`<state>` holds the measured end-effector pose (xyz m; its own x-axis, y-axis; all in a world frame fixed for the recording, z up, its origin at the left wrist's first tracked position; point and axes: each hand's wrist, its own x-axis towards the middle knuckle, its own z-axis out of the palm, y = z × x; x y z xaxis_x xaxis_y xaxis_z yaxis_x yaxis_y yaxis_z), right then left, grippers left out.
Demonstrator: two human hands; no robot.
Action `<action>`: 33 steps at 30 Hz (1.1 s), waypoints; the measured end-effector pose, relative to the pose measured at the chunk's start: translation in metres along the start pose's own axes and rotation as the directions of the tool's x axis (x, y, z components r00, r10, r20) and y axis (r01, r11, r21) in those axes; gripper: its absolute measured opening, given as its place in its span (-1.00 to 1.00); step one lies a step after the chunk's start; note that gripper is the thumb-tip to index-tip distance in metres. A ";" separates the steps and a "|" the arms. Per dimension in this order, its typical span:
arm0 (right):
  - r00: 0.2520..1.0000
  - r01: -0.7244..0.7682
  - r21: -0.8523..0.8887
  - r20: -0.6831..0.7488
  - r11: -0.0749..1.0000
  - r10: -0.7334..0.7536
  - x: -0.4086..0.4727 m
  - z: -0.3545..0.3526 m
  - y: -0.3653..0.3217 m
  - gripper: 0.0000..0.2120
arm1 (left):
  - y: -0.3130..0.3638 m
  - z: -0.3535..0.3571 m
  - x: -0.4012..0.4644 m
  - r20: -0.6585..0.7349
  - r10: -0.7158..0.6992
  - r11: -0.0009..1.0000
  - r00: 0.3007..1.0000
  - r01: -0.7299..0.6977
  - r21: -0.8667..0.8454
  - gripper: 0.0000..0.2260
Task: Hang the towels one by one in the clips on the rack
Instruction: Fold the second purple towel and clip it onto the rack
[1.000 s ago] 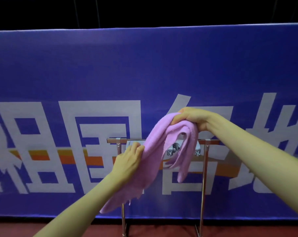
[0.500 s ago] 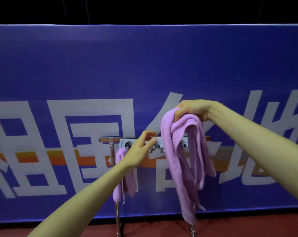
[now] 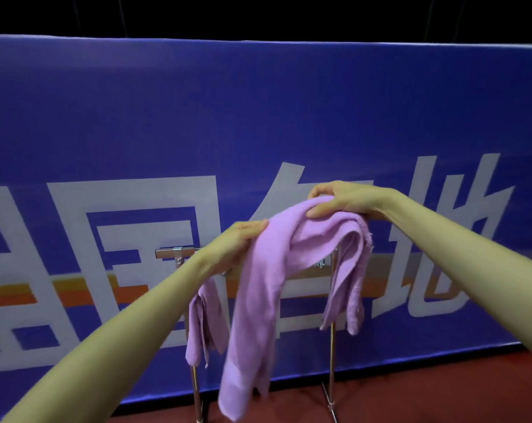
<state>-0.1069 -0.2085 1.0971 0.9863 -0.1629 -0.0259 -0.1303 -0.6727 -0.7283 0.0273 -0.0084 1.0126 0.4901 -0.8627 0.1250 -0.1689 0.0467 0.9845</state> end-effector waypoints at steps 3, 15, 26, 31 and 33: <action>0.999 -0.022 0.048 0.032 0.999 0.021 -0.001 0.010 0.004 -0.54 | 0.025 -0.016 -0.003 -0.020 0.062 0.994 0.998 -0.060 0.088 -0.72; 0.987 0.115 -0.064 0.124 0.991 -0.107 0.007 0.027 0.014 -0.75 | 0.054 -0.051 -0.017 0.052 0.042 0.683 0.998 -0.067 0.727 -0.68; 0.951 -0.004 0.262 0.299 0.965 -0.077 0.035 0.071 0.032 -0.82 | 0.032 -0.045 -0.020 0.035 -0.007 0.768 0.999 -0.017 0.640 -0.76; 0.920 -0.103 0.405 0.386 0.908 -0.068 0.047 0.094 0.042 -0.70 | 0.032 -0.038 -0.010 0.016 -0.093 0.708 0.996 0.054 0.704 -0.82; 0.942 -0.095 0.422 0.330 0.902 -0.055 0.052 0.092 0.045 -0.67 | 0.029 -0.039 -0.008 0.004 -0.147 0.682 0.989 0.099 0.724 -0.80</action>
<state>-0.0527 -0.1810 0.9998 0.9700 0.1215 -0.2106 -0.1688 -0.2868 -0.9430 0.0521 0.0192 1.0448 0.5062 -0.8621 -0.0218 -0.6862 -0.4180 0.5953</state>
